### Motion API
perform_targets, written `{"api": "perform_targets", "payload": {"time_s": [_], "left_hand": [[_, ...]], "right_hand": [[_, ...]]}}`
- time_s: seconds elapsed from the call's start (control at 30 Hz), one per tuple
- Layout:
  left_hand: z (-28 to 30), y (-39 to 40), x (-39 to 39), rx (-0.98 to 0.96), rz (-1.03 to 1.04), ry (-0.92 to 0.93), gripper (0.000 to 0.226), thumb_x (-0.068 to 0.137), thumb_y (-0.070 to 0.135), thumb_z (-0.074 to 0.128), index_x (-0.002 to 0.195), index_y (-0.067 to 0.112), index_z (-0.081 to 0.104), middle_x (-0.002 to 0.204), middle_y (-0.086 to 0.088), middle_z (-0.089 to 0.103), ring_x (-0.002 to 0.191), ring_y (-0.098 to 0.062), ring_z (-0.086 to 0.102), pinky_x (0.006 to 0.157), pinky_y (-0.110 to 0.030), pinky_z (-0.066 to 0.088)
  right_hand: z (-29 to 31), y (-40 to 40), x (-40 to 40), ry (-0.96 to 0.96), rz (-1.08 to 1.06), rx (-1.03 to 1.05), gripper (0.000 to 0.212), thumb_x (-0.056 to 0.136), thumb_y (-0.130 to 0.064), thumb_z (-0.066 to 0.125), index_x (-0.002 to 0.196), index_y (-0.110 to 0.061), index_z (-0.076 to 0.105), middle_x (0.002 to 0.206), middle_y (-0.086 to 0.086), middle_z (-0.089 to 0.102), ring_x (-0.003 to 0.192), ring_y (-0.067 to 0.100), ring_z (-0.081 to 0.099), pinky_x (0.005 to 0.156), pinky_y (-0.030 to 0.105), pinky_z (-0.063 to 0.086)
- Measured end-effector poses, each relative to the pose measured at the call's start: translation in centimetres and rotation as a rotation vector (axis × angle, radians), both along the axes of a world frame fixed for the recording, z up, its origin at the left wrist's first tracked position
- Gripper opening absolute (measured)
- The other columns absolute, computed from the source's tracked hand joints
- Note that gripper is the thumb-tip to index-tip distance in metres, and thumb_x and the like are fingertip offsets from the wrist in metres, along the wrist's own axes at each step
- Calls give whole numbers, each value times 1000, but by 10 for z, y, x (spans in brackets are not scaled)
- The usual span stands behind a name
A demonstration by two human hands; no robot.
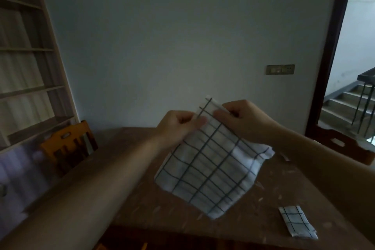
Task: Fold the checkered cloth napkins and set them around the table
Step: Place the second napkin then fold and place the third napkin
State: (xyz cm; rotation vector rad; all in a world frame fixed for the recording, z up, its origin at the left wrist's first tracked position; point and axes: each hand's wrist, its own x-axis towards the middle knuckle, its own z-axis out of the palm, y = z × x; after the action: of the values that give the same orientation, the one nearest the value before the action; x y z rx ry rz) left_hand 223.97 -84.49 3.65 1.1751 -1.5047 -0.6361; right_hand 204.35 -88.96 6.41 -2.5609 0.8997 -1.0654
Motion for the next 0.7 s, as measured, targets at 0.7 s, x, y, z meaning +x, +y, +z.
{"api": "perform_targets", "payload": {"time_s": [0.7], "left_hand": [[-4, 25, 19, 197, -120, -318, 23, 83, 38, 71, 69, 20, 74, 74, 1, 74, 69, -11, 66, 71, -32, 53]], "right_hand": [[28, -3, -48, -162, 26, 339, 69, 54, -83, 61, 61, -15, 70, 60, 12, 59, 56, 22, 54, 60, 29, 42]]}}
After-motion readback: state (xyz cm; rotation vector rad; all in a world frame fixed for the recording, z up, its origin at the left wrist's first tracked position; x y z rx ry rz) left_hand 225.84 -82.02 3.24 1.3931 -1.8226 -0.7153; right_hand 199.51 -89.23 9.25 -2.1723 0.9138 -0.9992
